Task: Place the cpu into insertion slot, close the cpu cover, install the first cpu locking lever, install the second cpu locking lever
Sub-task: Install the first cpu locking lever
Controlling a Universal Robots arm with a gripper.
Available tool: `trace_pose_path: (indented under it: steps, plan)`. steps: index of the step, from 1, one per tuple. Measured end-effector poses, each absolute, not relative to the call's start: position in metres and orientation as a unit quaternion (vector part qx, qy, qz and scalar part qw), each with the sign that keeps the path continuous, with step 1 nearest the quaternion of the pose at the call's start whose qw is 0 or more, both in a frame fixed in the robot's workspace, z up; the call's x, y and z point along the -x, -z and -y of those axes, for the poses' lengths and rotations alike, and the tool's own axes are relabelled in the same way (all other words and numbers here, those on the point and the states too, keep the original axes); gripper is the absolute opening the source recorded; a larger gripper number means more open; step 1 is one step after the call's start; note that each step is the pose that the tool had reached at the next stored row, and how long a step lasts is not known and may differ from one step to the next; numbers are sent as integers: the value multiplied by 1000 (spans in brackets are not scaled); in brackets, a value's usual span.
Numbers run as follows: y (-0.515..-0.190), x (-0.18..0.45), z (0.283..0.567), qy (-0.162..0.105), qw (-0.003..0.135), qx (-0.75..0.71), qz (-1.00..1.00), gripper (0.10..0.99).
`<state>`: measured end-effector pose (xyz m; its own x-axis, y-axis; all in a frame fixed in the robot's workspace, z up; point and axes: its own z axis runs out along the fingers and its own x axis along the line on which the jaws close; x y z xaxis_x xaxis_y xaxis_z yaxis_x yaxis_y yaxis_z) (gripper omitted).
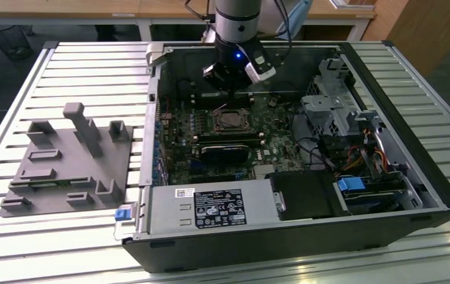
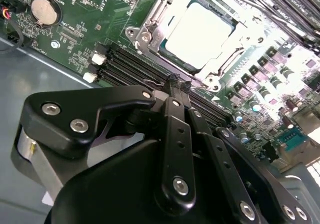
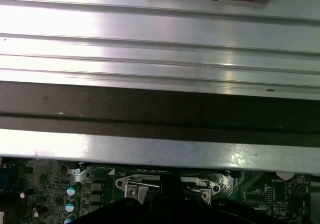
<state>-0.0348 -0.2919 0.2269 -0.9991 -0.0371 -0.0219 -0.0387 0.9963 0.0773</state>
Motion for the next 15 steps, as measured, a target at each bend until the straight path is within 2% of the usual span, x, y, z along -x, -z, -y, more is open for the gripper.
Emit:
trace_pose_path:
  steps: [15]
  plan:
    - [-214,22,287,-39,10,19,-999,106]
